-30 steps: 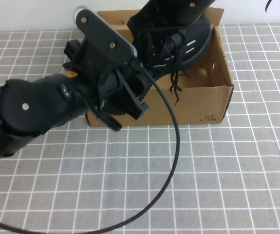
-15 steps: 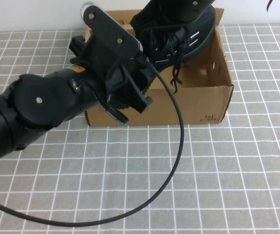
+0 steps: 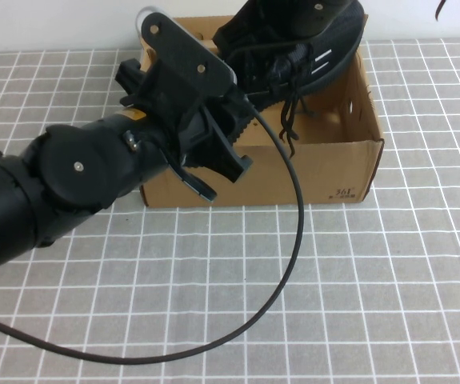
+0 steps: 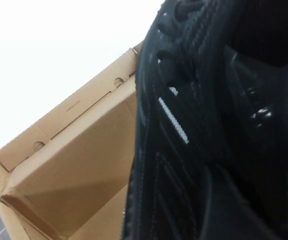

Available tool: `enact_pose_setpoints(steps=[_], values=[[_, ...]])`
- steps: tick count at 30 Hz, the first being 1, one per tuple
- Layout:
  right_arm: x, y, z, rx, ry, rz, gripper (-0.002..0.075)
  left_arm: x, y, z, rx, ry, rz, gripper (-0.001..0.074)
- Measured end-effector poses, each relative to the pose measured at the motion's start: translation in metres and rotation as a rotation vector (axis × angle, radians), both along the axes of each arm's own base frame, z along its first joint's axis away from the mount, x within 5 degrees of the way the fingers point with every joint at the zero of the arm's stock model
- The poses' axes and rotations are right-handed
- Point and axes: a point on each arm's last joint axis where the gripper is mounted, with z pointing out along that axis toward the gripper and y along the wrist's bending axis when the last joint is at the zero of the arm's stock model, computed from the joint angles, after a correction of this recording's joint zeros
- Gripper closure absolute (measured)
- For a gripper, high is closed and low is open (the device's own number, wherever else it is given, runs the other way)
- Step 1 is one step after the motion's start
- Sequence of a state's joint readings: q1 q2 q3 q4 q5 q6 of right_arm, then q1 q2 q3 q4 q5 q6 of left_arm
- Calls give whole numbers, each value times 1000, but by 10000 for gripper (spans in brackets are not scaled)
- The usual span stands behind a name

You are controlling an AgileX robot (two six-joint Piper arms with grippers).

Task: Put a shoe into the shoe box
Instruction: Place the shoe in the shoe box

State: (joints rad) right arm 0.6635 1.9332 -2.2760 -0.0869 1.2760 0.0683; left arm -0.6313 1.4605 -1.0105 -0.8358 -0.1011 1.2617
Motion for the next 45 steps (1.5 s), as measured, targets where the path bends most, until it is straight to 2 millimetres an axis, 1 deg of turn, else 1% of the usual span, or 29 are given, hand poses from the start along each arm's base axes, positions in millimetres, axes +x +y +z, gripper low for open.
enact_pose_setpoints(steps=[3,10,13,16,18,20,22,24,25,27,32,36,40,42,45], values=[[0,0,0,2,-3,3,732,-1,-1,0,-4,-2,1,551],[0,1,0,5,-4,4,732,0,-1,0,-4,-1,1,614],[0,1,0,8,-4,6,732,0,-1,0,13,-11,-5,675],[0,1,0,10,-2,7,715,-1,-1,0,25,-18,-11,699],[-1,2,1,18,3,11,666,0,-2,-1,27,-15,-10,706],[-2,2,2,26,5,14,592,1,-3,-4,35,-10,-12,712],[-3,1,3,28,2,14,499,2,-3,-5,41,-10,-11,715],[-3,0,4,23,-5,10,436,2,-3,-6,48,-12,-13,717],[-2,-1,4,17,-10,7,417,2,-3,-6,51,-19,-10,718],[-1,-2,5,4,-20,0,403,3,-3,-5,58,-27,-10,719],[-1,-7,8,-26,-54,-21,417,3,-2,-5,84,-51,-12,720],[-2,-14,15,-54,-96,-47,454,3,-2,-5,129,-81,-30,720],[-3,-23,23,-98,-152,-81,526,3,-4,-2,153,-85,-60,720],[-4,-26,26,-112,-172,-93,573,5,-4,3,131,-49,-90,720],[-6,-30,32,-120,-193,-95,659,9,-3,18,88,-15,-129,720]])
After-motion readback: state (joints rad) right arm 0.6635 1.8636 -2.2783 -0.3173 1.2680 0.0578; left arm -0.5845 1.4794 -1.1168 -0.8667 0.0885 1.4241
